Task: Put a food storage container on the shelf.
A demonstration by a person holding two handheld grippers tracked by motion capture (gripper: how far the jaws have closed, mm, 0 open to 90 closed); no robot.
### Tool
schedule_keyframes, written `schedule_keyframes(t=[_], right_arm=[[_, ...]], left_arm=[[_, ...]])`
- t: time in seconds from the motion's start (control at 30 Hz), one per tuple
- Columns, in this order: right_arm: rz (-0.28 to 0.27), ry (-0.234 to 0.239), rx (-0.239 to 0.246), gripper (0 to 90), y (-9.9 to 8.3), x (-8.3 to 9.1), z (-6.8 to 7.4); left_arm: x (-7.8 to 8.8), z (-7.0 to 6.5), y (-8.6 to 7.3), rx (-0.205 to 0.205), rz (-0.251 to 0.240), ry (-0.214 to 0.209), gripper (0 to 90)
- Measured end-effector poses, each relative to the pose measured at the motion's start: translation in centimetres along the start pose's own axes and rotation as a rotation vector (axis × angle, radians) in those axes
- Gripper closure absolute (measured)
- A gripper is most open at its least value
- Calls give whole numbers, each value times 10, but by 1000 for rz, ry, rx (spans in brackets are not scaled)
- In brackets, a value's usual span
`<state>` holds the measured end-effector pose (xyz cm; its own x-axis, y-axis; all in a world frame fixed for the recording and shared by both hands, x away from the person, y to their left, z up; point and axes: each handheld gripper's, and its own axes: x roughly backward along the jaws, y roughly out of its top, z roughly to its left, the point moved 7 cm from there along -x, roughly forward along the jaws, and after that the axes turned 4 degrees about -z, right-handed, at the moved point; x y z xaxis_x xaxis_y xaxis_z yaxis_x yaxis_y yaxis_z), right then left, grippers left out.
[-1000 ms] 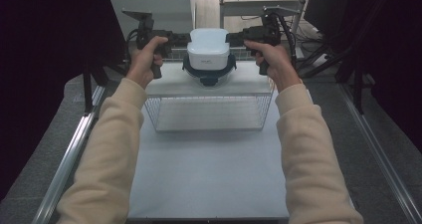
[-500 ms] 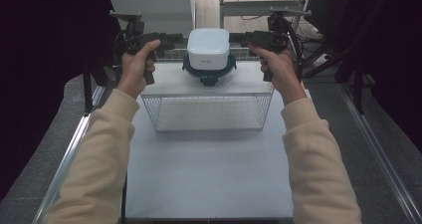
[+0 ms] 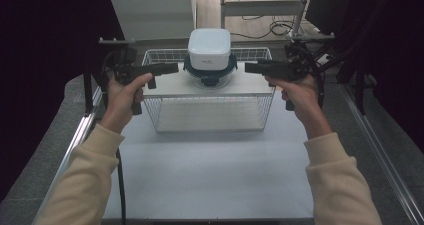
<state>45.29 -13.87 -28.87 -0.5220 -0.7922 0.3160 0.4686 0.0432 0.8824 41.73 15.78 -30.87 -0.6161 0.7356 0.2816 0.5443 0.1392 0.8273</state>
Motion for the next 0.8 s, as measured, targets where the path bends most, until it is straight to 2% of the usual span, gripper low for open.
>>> schedule_keyframes(t=[0.13,0.23,0.27,0.3,0.5,0.57,0.63,0.7,0.8], right_arm=[[19,-2,27,293,-25,13,1],[24,-15,53,293,-43,21,0],[24,-15,58,292,-55,25,-2],[24,-15,58,292,-55,25,-2],[32,-12,53,293,-91,34,-7],[45,-23,63,293,-104,35,-9],[52,-17,60,293,-117,37,-9],[61,-14,61,293,-130,38,-10],[78,-37,67,292,-148,40,-10]], left_arm=[[8,-4,-28,-47,30,3,276],[13,-3,-49,-59,40,7,276],[14,-3,-54,-64,45,10,273],[16,-1,-61,-72,49,15,273],[21,12,-104,-77,81,51,273],[21,16,-115,-61,67,61,280],[21,18,-131,-66,93,59,281],[22,21,-142,-78,100,79,282],[24,25,-162,-90,99,114,276]])
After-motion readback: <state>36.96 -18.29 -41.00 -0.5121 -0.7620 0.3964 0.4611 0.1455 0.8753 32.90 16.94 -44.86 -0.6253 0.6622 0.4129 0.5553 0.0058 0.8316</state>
